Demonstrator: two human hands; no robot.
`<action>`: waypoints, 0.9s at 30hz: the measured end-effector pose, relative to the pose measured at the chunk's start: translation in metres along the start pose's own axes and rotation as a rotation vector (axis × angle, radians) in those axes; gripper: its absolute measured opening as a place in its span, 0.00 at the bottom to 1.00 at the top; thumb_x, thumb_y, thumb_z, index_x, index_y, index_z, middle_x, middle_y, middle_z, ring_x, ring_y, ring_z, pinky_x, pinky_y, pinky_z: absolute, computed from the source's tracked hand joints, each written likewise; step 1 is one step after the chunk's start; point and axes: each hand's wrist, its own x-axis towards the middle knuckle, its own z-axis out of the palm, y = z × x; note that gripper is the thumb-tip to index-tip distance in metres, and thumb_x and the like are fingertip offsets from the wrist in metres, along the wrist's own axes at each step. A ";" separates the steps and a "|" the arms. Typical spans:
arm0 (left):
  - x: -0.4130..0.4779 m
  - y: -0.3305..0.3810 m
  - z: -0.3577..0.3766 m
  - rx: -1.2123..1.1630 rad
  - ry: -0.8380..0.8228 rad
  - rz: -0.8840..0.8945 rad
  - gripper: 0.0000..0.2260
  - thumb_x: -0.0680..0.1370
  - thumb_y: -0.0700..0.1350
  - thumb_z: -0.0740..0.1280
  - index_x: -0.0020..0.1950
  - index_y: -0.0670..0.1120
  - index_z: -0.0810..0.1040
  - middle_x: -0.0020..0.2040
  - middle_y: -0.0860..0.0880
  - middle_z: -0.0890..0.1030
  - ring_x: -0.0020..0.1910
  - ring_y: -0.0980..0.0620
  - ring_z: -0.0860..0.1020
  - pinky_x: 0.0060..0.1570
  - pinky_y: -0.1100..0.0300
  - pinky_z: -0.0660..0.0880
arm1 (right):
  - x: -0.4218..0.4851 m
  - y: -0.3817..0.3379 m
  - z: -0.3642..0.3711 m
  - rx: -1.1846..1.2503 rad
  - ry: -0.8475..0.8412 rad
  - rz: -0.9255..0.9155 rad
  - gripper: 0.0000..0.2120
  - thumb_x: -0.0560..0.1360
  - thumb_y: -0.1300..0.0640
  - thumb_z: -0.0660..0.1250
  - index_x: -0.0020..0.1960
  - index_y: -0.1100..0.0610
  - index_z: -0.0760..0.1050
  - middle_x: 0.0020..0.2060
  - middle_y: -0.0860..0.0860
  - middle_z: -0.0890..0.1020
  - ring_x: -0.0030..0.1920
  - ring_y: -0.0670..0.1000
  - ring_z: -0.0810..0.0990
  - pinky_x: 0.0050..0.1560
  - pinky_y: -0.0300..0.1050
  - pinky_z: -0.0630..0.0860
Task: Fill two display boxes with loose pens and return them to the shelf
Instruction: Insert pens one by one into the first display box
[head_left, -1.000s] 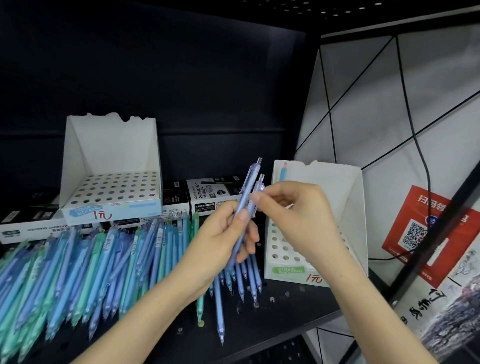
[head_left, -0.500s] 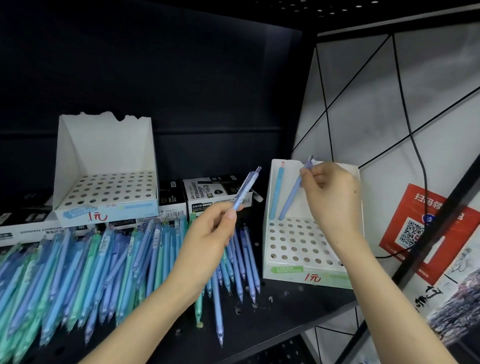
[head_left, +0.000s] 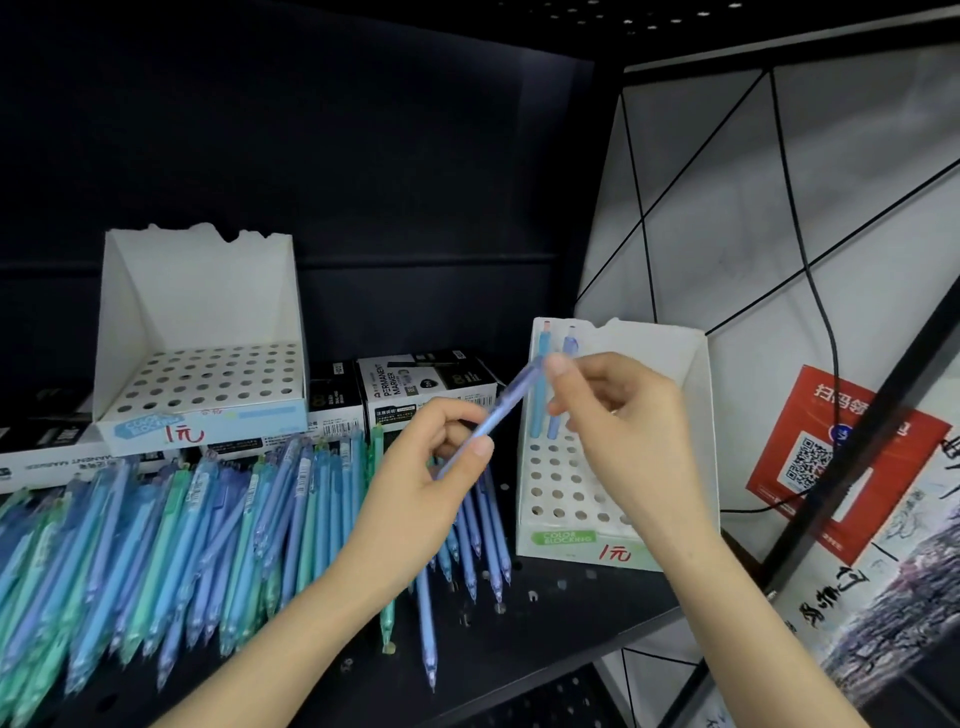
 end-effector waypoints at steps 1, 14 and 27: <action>-0.001 0.001 0.002 0.035 -0.016 0.031 0.08 0.77 0.41 0.65 0.50 0.55 0.76 0.38 0.53 0.75 0.41 0.55 0.74 0.43 0.64 0.72 | -0.006 -0.004 0.001 0.066 -0.056 0.043 0.11 0.73 0.45 0.66 0.43 0.52 0.79 0.32 0.47 0.82 0.32 0.41 0.78 0.34 0.36 0.74; 0.001 -0.009 0.008 0.512 -0.201 0.019 0.30 0.73 0.53 0.68 0.71 0.64 0.59 0.64 0.68 0.64 0.64 0.60 0.67 0.67 0.55 0.66 | 0.038 0.020 -0.042 -0.168 0.212 -0.062 0.03 0.77 0.60 0.60 0.46 0.55 0.72 0.33 0.53 0.80 0.36 0.56 0.80 0.40 0.55 0.79; 0.001 -0.016 0.009 0.522 -0.260 0.017 0.31 0.74 0.50 0.69 0.69 0.67 0.55 0.63 0.69 0.64 0.65 0.62 0.65 0.69 0.55 0.64 | 0.055 0.032 -0.010 -0.456 -0.049 -0.060 0.17 0.78 0.59 0.58 0.30 0.58 0.62 0.22 0.49 0.63 0.25 0.48 0.60 0.30 0.43 0.60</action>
